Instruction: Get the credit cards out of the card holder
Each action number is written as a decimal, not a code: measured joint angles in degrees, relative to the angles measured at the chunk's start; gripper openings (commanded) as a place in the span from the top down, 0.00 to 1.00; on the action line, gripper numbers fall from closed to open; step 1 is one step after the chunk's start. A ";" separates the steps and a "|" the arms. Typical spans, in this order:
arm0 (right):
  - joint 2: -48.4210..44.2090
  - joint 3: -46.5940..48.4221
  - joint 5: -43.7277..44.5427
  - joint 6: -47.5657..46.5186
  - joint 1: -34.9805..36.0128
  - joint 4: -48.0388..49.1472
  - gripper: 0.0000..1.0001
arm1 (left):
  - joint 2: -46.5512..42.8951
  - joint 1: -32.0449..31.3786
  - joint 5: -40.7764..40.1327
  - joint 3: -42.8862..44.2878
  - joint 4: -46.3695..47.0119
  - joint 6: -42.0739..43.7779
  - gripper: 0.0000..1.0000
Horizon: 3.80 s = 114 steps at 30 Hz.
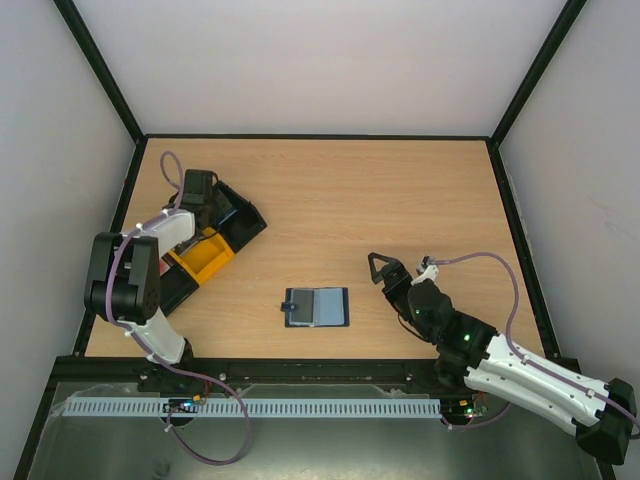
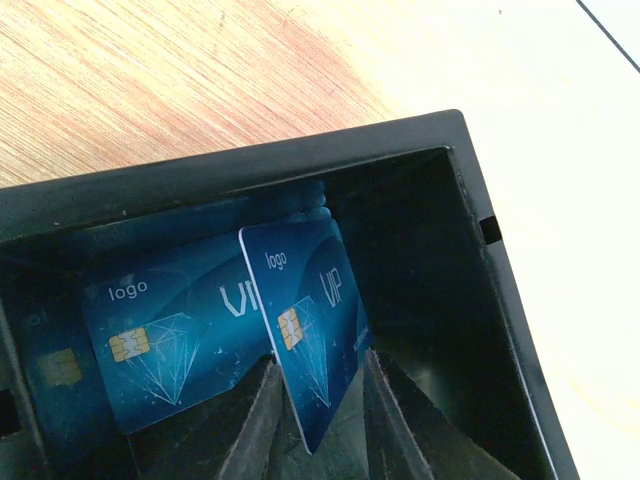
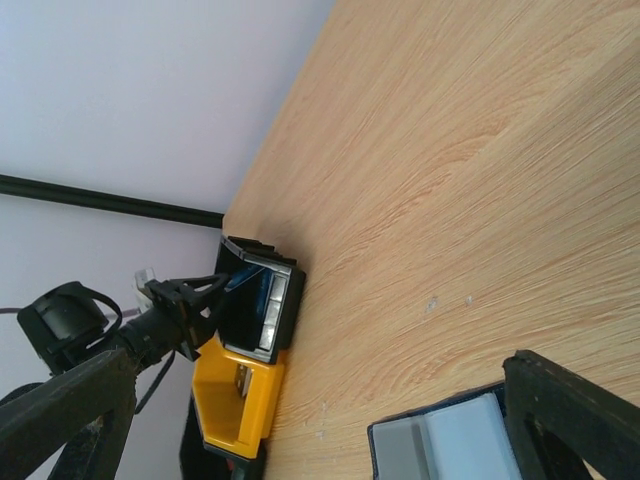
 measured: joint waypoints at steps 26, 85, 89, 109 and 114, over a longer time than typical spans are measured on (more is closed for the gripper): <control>3.37 -0.02 -2.67 0.57 0.00 -0.07 0.02 | -1.81 0.00 0.07 4.28 -6.91 0.17 0.42; 51.47 10.86 -29.55 -13.11 5.60 20.35 0.79 | -31.52 -32.20 29.00 -42.18 20.76 -14.08 0.49; 53.11 11.41 -28.11 -14.19 6.05 20.24 0.80 | -29.68 -32.61 29.38 -43.01 22.80 -15.61 0.50; 59.45 11.52 -25.38 -15.78 6.36 21.31 0.98 | -23.87 -33.40 29.49 -40.30 25.59 -17.07 0.45; 59.45 10.67 -25.09 -15.63 6.40 22.77 0.98 | -22.12 -33.42 28.61 -37.99 24.55 -16.63 0.44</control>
